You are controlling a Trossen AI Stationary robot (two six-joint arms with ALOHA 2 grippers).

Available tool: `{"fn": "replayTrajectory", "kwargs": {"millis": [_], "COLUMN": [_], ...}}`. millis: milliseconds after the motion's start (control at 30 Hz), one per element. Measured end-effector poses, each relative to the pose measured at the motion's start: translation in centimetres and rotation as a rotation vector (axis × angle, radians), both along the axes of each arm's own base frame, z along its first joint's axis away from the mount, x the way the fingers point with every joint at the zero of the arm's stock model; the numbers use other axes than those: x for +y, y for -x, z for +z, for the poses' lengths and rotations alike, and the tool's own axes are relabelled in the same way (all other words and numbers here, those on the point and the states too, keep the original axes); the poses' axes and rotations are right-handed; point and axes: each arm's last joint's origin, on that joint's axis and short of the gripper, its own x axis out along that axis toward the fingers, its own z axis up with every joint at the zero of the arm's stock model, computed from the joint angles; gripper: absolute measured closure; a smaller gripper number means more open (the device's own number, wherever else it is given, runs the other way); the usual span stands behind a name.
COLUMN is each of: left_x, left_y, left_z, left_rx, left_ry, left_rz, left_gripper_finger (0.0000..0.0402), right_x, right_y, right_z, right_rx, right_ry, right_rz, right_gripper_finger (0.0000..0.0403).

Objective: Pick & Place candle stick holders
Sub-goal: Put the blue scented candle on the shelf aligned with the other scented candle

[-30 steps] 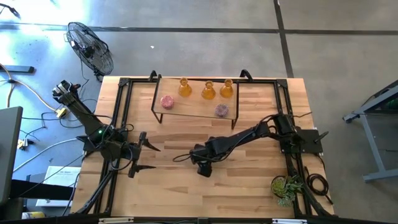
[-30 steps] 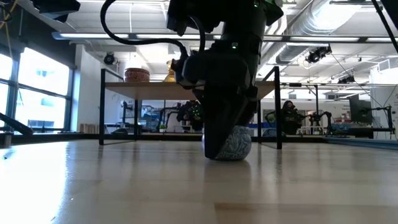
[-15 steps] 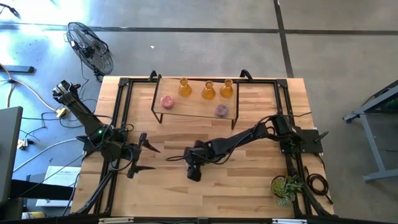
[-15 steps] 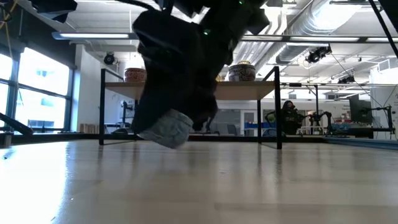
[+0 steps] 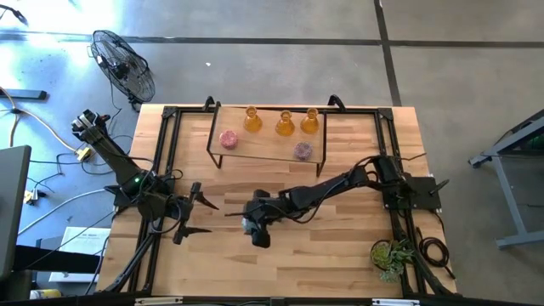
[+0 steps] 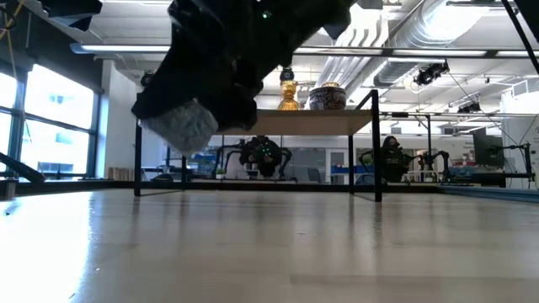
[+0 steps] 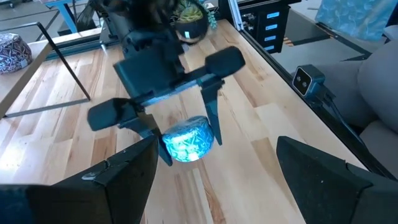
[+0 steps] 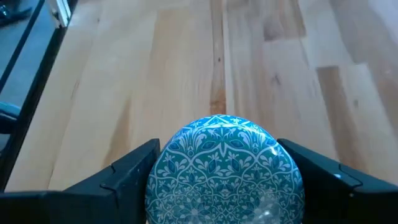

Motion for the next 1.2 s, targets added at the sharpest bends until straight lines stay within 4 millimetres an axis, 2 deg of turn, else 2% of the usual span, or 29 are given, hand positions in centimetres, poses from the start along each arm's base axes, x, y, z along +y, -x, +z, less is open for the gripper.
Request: {"fn": "replayTrajectory", "kwargs": {"millis": [133,333,467,700,800,967,1067,1200], "left_x": [0.0,-0.1,-0.1,-0.1,-0.1,-0.1,-0.1,-0.1], "left_y": [0.0,0.0,0.0,0.0,0.1,0.2,0.2,0.2], "left_z": [0.0,0.0,-0.1,-0.1,-0.1,-0.3,-0.3,-0.3], "left_rx": [0.000,0.009,0.013,0.015,0.024,0.043,0.043,0.043], "left_ry": [0.000,0.005,0.003,0.002,0.005,0.004,0.003,0.003], "left_rz": [0.000,-0.024,-0.026,-0.029,-0.048,-0.073,-0.072,-0.072], "left_gripper_finger": [0.0080,0.0080,0.0080,0.0080,0.0080,0.0080,0.0080,0.0080], "right_x": [-1.1,-2.6,-4.1,-6.5,-8.1,-11.6,-13.4,-15.5], "right_y": [0.1,1.3,2.4,2.4,2.7,3.4,3.6,3.1], "right_z": [2.2,7.3,11.4,17.6,19.1,20.1,19.5,17.3], "right_rx": [-0.061,-0.185,-0.255,-0.222,-0.136,0.005,0.088,0.174], "right_ry": [0.022,0.089,0.173,0.337,0.412,0.429,0.410,0.372], "right_rz": [0.003,0.020,0.001,-0.042,-0.087,-0.200,-0.249,-0.281], "right_gripper_finger": [0.0115,0.0115,0.0115,0.0115,0.0115,0.0115,0.0115,0.0115]}}
